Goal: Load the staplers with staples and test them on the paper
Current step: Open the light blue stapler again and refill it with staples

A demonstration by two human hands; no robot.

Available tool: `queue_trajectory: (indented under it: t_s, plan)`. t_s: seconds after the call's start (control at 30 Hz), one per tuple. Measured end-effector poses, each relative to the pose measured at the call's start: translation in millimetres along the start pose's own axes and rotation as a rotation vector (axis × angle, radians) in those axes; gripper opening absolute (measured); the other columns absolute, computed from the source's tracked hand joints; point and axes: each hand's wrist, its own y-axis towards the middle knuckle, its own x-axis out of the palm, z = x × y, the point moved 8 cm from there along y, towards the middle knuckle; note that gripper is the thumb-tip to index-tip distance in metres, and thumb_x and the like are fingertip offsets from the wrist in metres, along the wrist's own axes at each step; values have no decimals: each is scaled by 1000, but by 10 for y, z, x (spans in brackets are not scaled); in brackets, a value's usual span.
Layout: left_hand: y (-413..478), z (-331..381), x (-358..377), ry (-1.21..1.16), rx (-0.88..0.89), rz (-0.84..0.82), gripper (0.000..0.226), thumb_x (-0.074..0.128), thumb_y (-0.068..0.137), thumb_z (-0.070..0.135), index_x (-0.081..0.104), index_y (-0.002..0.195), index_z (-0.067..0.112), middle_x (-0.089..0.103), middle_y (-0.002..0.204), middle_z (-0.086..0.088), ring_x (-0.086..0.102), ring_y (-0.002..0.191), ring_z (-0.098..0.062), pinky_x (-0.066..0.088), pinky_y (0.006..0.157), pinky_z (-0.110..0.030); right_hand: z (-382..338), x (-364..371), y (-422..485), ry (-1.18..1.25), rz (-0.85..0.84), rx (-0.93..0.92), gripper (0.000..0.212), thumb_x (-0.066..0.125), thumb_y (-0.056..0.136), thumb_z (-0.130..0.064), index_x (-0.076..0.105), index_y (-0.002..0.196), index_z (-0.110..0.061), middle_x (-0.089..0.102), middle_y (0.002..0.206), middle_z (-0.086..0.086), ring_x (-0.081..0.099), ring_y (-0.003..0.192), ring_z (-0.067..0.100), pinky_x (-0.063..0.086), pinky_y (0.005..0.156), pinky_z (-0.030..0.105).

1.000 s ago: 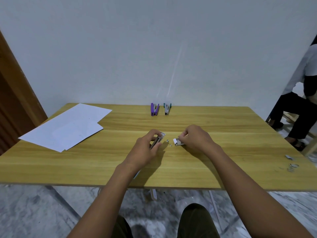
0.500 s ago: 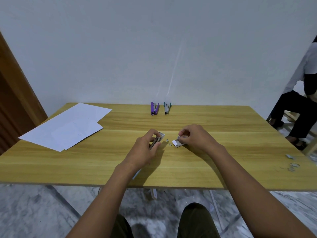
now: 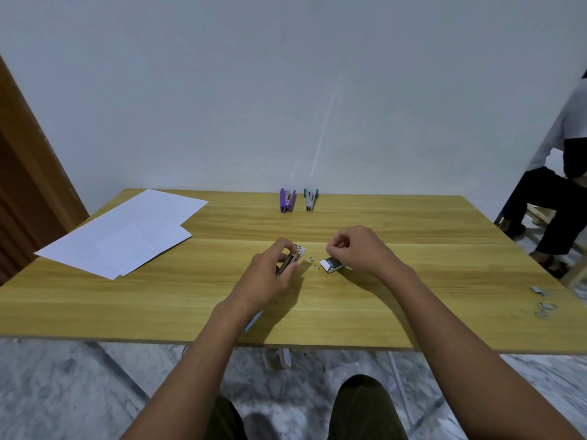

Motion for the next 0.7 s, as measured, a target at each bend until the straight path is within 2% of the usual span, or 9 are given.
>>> queue_trajectory:
  t_s: [0.07, 0.1, 0.2, 0.27, 0.37, 0.47, 0.57, 0.63, 0.7]
  plan:
    - [-6, -2, -11, -5, 3, 5, 17, 58, 97, 20, 50, 99, 35, 69, 100, 3, 68, 72, -28, 46, 44, -25, -17, -40, -7, 111, 43, 5, 8, 64, 87, -20, 68, 81, -22, 69, 68, -9, 69, 69, 12, 45, 55, 17]
    - [-8, -8, -12, -4, 7, 8, 16, 58, 97, 21, 50, 100, 35, 69, 100, 3, 68, 71, -30, 45, 44, -25, -37, -50, -19, 165, 53, 2, 7, 63, 88, -19, 67, 82, -20, 68, 64, -8, 71, 71, 13, 46, 55, 17]
    - [-18, -37, -14, 5, 16, 18, 14, 58, 97, 23, 51, 102, 34, 69, 100, 5, 67, 71, -32, 48, 44, -32, -92, -53, -33, 303, 57, -13, 3, 66, 89, -17, 67, 87, -17, 71, 62, -8, 71, 71, 9, 56, 66, 25]
    - [-22, -54, -15, 21, 25, 25, 15, 59, 97, 23, 51, 102, 34, 70, 99, 5, 68, 70, -26, 50, 46, -32, -135, -37, -39, 378, 39, -26, 4, 72, 88, -20, 70, 90, -17, 72, 67, -6, 69, 67, 7, 55, 64, 23]
    - [-18, -64, -23, 67, 64, 50, 16, 61, 96, 22, 51, 100, 33, 72, 93, 3, 63, 62, -8, 47, 55, -23, -204, 19, -51, 476, -14, -35, 14, 78, 85, -21, 74, 96, -13, 72, 78, -1, 66, 63, 6, 54, 61, 19]
    - [-26, -87, -14, 105, 93, 58, 14, 62, 95, 23, 51, 100, 30, 72, 85, 2, 58, 58, -8, 47, 59, -27, -229, 89, -35, 527, -58, -29, 16, 81, 82, -19, 76, 96, -12, 75, 88, 7, 70, 75, 13, 61, 78, 32]
    - [-70, -109, 6, 141, 121, 57, 10, 59, 96, 26, 49, 97, 29, 69, 78, 1, 58, 63, -16, 47, 58, -32, -252, 146, -7, 515, -90, -43, 12, 81, 82, -22, 78, 93, -19, 77, 99, 6, 74, 88, 21, 58, 91, 47]
    - [-97, -104, 8, 155, 131, 63, 12, 59, 96, 27, 48, 93, 27, 66, 74, 1, 54, 61, -15, 42, 54, -30, -298, 163, -19, 471, -110, -76, 11, 77, 85, -24, 78, 96, -21, 77, 100, 4, 74, 91, 22, 59, 87, 40]
    - [-107, -99, 6, 156, 132, 67, 14, 60, 96, 27, 47, 90, 28, 64, 70, 3, 51, 57, -12, 38, 52, -26, -352, 157, -34, 410, -114, -124, 15, 75, 87, -25, 76, 102, -22, 77, 96, 5, 74, 91, 20, 56, 68, 24]
